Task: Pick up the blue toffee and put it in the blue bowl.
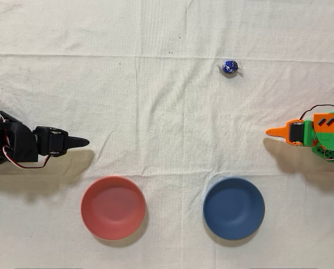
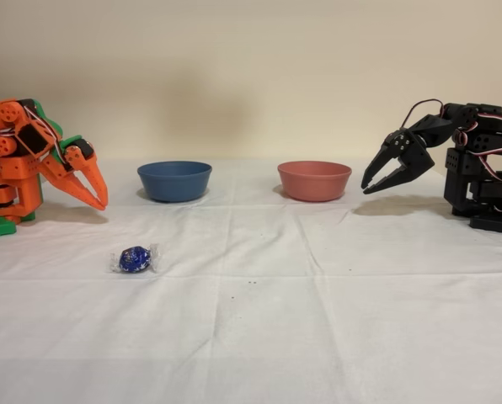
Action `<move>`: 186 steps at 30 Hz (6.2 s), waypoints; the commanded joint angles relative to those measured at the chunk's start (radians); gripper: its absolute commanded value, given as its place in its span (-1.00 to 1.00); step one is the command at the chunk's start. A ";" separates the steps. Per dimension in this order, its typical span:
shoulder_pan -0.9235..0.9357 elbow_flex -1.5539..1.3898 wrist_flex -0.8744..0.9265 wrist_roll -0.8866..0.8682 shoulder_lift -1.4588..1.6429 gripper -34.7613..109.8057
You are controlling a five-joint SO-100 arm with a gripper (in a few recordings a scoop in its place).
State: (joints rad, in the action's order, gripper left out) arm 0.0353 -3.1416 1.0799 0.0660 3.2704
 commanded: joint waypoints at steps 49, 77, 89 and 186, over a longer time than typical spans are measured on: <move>-0.020 0.017 0.005 0.026 -0.005 -0.51; 0.015 0.219 -0.041 0.141 -0.247 -0.52; 0.218 0.788 0.017 0.014 -0.706 -0.52; 0.532 1.542 -0.087 -0.032 -2.063 0.02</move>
State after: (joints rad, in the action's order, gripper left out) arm 0.5599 -1.6337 0.9894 0.0123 1.1965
